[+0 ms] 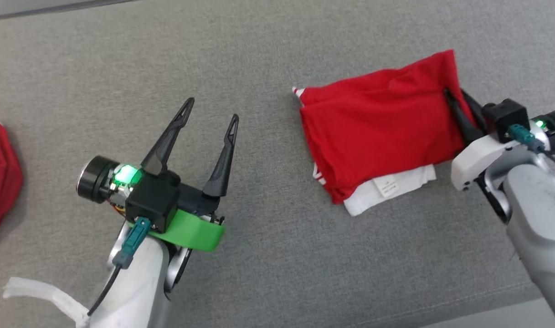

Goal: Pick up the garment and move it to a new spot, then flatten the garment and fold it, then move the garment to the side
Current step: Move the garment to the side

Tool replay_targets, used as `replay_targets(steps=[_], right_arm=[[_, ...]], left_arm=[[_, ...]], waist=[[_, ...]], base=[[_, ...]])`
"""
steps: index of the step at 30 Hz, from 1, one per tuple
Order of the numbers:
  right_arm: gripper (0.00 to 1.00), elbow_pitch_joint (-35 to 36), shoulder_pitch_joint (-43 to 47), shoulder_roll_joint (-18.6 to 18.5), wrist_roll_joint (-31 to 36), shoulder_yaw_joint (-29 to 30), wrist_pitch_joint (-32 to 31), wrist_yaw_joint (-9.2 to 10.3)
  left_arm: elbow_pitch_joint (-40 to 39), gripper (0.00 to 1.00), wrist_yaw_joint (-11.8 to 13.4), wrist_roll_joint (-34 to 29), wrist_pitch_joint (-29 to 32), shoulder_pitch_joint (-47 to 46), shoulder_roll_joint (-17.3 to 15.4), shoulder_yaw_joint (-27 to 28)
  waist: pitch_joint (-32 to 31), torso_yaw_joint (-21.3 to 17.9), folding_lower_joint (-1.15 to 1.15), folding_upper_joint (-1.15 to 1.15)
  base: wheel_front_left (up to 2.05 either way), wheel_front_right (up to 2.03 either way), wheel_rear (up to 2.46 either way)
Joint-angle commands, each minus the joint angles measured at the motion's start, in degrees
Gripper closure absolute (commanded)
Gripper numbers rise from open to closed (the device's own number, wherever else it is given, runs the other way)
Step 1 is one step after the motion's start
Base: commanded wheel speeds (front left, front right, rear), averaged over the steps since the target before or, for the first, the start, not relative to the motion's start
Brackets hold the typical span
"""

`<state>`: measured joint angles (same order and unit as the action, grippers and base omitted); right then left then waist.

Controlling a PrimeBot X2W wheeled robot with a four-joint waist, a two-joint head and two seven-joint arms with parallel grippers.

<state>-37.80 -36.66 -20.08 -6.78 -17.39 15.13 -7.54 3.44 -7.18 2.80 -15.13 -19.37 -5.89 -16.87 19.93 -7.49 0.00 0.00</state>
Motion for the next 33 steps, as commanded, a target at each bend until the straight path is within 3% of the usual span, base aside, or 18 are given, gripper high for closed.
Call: replay_targets(steps=[1,9,15,20,28,29,30,33], right_arm=[[1.0,-0.33,-1.77,-1.45,-0.86,0.53,0.02,0.1],[1.0,-1.93,-7.35,-9.59,0.66,3.42,0.02,0.1],[1.0,-4.43,-11.03,-13.37,3.41,8.01,0.01,0.1],[1.0,-6.91,-13.8,-14.66,6.1,13.28,0.01,0.1],[1.0,-8.16,-15.48,-13.42,10.04,17.57,0.01,0.1],[0.8,-7.7,-15.46,-13.4,10.69,18.23,0.01,0.1],[0.0,-7.17,-15.34,-13.24,11.39,19.22,0.01,0.1],[0.0,-7.26,-13.89,-12.46,13.06,21.12,0.01,0.1]], left_arm=[[-0.42,0.0,-0.23,-0.52,0.0,-2.63,-1.09,-0.88],[-1.97,0.0,-0.29,0.36,0.0,-11.45,-4.81,-5.42],[-2.16,0.0,-0.31,1.36,-0.01,-14.46,-7.25,-5.72],[-2.4,0.0,-0.31,1.74,0.0,-15.26,-8.28,-5.47],[-2.43,0.0,-0.32,1.89,0.0,-14.4,-7.99,-5.61],[-2.4,0.0,-0.32,1.87,0.0,-14.15,-7.84,-5.72],[-2.31,0.0,-0.32,1.92,0.0,-13.92,-7.59,-5.73],[-2.09,0.0,-0.31,2.14,0.0,-13.28,-6.75,-5.5]], waist=[[8.64,-6.31,0.0,0.0],[15.93,-8.47,0.0,0.0],[18.59,-8.53,0.0,0.0],[19.78,-7.82,0.0,0.0],[19.49,-5.93,0.0,0.0],[19.32,-5.69,0.0,0.0],[19.07,-5.45,0.0,0.0],[17.68,-4.63,0.0,0.0]], base=[[0.0,0.0,0.0],[0.0,0.0,0.0],[0.0,0.0,0.0],[0.0,0.0,0.0],[0.0,0.0,0.0],[0.0,0.0,0.0],[0.0,0.0,0.0],[0.0,0.0,0.0]])
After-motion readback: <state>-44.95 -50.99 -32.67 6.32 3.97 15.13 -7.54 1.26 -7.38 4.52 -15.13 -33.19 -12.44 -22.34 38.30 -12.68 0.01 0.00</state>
